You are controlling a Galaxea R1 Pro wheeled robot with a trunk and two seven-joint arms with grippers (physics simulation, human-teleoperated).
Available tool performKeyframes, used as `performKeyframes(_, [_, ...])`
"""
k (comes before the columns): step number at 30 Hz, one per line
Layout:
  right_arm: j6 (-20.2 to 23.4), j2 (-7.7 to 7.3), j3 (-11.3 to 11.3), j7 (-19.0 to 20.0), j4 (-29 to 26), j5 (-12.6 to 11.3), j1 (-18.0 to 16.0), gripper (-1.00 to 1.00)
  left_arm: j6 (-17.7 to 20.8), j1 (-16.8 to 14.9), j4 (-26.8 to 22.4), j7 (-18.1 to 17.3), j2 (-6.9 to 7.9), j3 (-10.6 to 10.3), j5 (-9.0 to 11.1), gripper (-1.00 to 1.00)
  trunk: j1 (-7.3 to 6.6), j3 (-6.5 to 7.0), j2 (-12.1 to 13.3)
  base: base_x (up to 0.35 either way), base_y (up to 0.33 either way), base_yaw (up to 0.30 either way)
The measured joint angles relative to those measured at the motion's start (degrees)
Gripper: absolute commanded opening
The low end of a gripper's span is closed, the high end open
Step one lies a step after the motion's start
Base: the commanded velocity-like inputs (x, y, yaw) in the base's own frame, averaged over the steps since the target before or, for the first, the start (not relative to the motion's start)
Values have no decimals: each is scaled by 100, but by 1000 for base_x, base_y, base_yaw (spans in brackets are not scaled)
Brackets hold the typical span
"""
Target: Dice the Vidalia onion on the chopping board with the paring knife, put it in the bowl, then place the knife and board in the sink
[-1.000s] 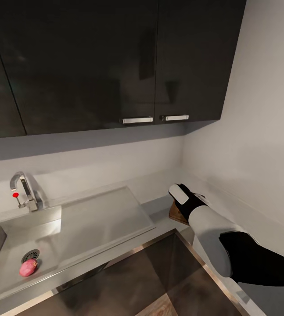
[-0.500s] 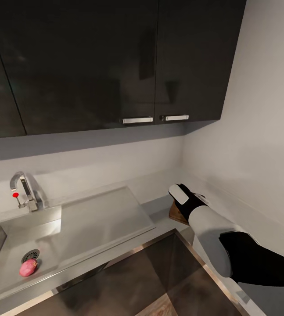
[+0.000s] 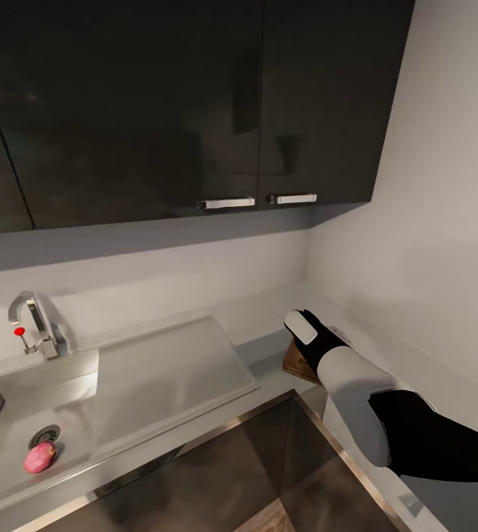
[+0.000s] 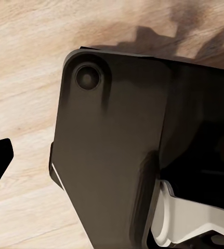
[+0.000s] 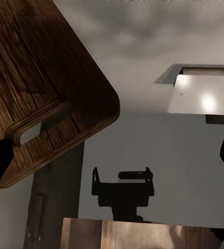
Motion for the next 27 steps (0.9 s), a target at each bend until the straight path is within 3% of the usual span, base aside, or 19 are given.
performKeyframes(27, [-5, -3, 2, 9, 16, 0, 3, 100, 0, 0, 0, -5, 8, -1, -4, 100, -1, 0, -1, 45, -3, 0])
